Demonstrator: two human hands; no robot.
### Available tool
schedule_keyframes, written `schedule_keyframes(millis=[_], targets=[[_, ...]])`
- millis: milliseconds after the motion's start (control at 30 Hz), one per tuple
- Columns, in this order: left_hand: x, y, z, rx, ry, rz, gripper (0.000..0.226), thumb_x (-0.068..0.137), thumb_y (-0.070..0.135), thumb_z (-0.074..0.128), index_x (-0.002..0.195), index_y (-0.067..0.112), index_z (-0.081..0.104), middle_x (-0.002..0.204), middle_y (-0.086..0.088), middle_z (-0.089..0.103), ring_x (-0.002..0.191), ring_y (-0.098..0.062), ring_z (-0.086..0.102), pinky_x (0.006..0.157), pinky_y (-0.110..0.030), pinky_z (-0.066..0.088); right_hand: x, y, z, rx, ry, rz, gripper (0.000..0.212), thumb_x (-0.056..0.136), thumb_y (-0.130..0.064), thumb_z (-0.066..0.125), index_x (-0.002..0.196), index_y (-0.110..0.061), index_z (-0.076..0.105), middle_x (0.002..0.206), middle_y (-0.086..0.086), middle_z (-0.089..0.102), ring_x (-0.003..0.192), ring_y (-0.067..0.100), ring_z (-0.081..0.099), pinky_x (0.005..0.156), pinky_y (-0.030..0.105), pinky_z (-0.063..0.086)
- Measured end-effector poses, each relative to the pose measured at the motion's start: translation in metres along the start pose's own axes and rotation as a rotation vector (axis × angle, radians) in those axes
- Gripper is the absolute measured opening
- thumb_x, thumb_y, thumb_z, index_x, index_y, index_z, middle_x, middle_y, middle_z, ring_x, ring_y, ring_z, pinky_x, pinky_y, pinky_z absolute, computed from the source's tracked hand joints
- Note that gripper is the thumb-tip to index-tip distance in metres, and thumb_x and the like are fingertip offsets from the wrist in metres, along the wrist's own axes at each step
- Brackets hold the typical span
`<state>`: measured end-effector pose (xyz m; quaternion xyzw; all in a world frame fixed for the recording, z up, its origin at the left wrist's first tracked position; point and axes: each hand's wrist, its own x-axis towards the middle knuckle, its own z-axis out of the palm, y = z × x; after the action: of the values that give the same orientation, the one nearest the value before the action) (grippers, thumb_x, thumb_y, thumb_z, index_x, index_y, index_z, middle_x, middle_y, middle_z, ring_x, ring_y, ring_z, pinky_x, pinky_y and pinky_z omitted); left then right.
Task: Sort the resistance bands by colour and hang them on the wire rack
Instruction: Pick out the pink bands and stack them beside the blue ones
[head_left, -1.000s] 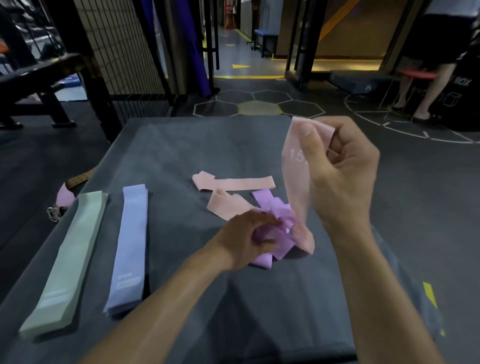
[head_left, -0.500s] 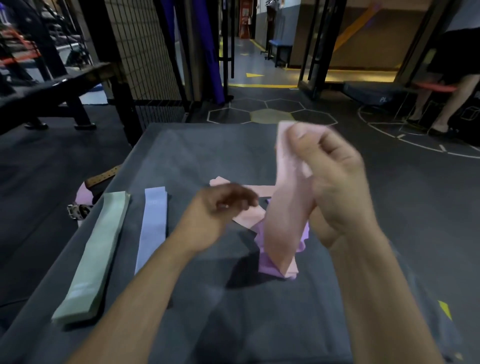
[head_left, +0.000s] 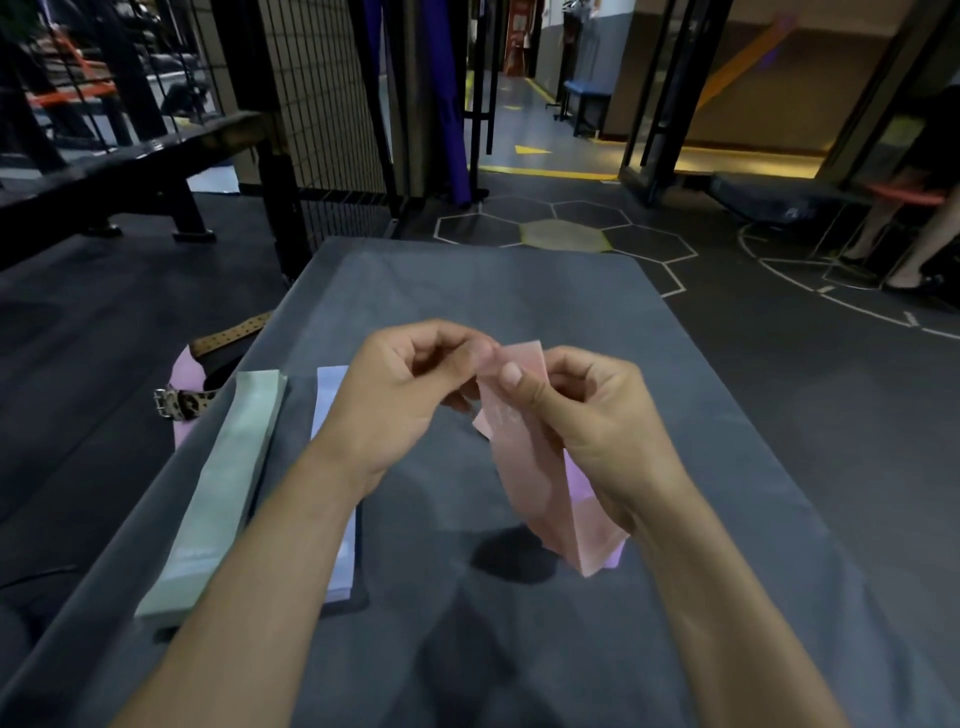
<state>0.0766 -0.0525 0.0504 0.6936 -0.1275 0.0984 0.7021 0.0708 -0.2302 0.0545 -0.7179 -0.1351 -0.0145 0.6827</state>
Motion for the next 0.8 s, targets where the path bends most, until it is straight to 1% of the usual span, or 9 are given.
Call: schedule_keyframes(millis=[67,167,267,367,533,600,667,733,800], targets=[[0.003,-0.001,-0.001,-0.032,0.157,-0.007,0.012,0.097,0.012,0.063,0.090,0.013,0.073,0.077,-0.008,0.070,0.068,-0.016,0.062,0.063,-0.026,0.054,-0.002,0.003,0.000,-0.088,-0.069,0.037,0.044,0.086,-0.046,0.073,0.091,-0.002,0.071,0.074,0.015,0.063,0.063,0.026,0.055,0.062,0.037,0.039],[0.007,-0.002,-0.006,-0.009,0.262,-0.076,0.015,0.099,0.014,0.062,0.089,0.013,0.073,0.079,-0.011,0.069,0.072,-0.020,0.062,0.069,-0.034,0.057,-0.004,0.012,0.005,-0.225,-0.102,0.048,0.048,0.097,-0.037,0.064,0.092,0.011,0.060,0.071,0.008,0.045,0.063,0.018,0.037,0.059,0.032,0.030],[0.005,-0.002,-0.011,-0.015,0.155,-0.210,0.020,0.099,0.022,0.062,0.096,0.005,0.073,0.085,-0.013,0.071,0.079,-0.023,0.065,0.082,-0.044,0.057,-0.005,0.016,0.008,-0.301,-0.092,0.039,0.043,0.098,-0.035,0.059,0.091,0.008,0.058,0.072,0.007,0.047,0.065,0.016,0.041,0.061,0.032,0.034],[0.002,0.001,-0.017,0.015,0.049,-0.269,0.021,0.096,0.023,0.065,0.105,0.006,0.074,0.098,-0.017,0.075,0.086,-0.023,0.068,0.085,-0.041,0.057,-0.007,0.015,0.010,-0.315,-0.090,0.049,0.041,0.099,-0.035,0.059,0.092,0.006,0.060,0.071,0.006,0.048,0.064,0.016,0.042,0.060,0.032,0.036],[0.003,0.002,-0.024,-0.007,0.128,-0.265,0.013,0.094,0.011,0.066,0.103,0.005,0.074,0.089,-0.011,0.073,0.081,-0.021,0.066,0.081,-0.038,0.056,-0.008,0.015,0.009,-0.293,-0.105,0.084,0.037,0.097,-0.035,0.063,0.090,0.001,0.063,0.071,0.005,0.051,0.064,0.014,0.043,0.059,0.029,0.036],[0.003,0.004,-0.024,-0.054,0.140,-0.255,0.014,0.093,0.011,0.066,0.104,0.005,0.073,0.090,-0.010,0.073,0.083,-0.023,0.067,0.082,-0.039,0.058,-0.011,0.013,0.009,-0.269,-0.121,0.148,0.029,0.097,-0.032,0.062,0.090,-0.004,0.067,0.070,0.001,0.054,0.062,0.009,0.045,0.054,0.020,0.037],[0.003,0.008,-0.023,-0.118,0.173,-0.212,0.011,0.093,0.010,0.065,0.101,0.008,0.073,0.089,-0.008,0.074,0.081,-0.020,0.069,0.075,-0.034,0.060,-0.014,0.014,0.007,-0.214,-0.189,0.237,0.022,0.098,-0.026,0.061,0.093,-0.006,0.070,0.072,0.001,0.066,0.064,0.006,0.054,0.053,0.011,0.041],[0.004,0.012,-0.024,-0.135,0.234,-0.153,0.010,0.094,0.009,0.064,0.096,0.012,0.073,0.086,-0.005,0.073,0.076,-0.016,0.069,0.069,-0.029,0.059,-0.016,0.020,0.005,-0.210,-0.273,0.323,0.016,0.098,-0.025,0.062,0.094,-0.012,0.073,0.078,-0.017,0.073,0.071,-0.003,0.063,0.059,0.008,0.047],[0.007,0.016,-0.026,-0.129,0.313,-0.095,0.011,0.095,0.007,0.064,0.095,0.013,0.073,0.085,-0.003,0.072,0.073,-0.014,0.068,0.065,-0.026,0.057,-0.020,0.023,0.005,-0.298,-0.303,0.339,0.017,0.095,-0.029,0.066,0.082,-0.021,0.073,0.072,-0.039,0.064,0.069,-0.012,0.062,0.063,0.006,0.050]])
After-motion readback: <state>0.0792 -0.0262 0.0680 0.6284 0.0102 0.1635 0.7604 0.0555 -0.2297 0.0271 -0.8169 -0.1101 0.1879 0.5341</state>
